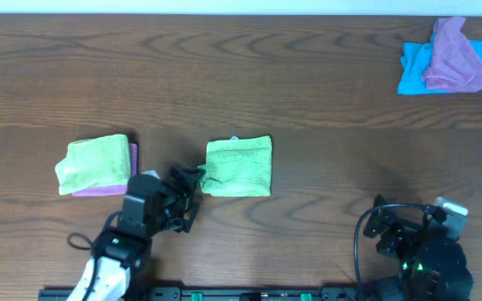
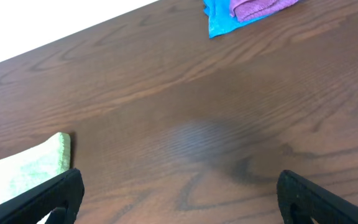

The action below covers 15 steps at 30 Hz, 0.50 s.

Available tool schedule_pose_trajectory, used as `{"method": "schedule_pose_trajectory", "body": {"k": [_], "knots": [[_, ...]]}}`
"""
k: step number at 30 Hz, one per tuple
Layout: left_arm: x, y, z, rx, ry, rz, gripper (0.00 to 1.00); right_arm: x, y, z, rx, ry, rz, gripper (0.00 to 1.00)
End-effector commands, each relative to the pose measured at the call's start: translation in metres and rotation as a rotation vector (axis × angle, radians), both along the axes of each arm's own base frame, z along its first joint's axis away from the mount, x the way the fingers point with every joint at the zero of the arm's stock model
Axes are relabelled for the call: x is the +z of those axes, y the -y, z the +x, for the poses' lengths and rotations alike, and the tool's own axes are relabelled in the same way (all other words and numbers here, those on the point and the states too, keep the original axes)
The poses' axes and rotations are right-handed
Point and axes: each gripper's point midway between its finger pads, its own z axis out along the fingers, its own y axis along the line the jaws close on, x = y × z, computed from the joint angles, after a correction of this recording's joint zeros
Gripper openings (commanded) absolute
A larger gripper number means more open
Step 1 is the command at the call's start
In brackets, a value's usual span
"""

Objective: Fold the cloth
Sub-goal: 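Reach the left gripper to the folded cloth's left edge and grasp it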

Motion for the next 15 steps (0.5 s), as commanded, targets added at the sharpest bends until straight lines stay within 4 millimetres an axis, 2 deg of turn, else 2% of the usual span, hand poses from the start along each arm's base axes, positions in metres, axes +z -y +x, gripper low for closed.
{"method": "schedule_pose_trajectory", "body": {"k": [1,5,15], "knots": [[-0.010,0.008,0.001,-0.011,-0.032,-0.006,0.95,-0.002,0.004,-0.001,-0.032,0.001,0.009,0.99],[-0.023,0.016,0.002,-0.027,-0.069,-0.009,0.95,-0.002,0.004,-0.001,-0.032,0.001,0.009,0.99],[-0.038,0.023,0.004,-0.041,-0.095,-0.003,0.95,-0.002,0.004,-0.001,-0.032,0.001,0.009,0.99]]}}
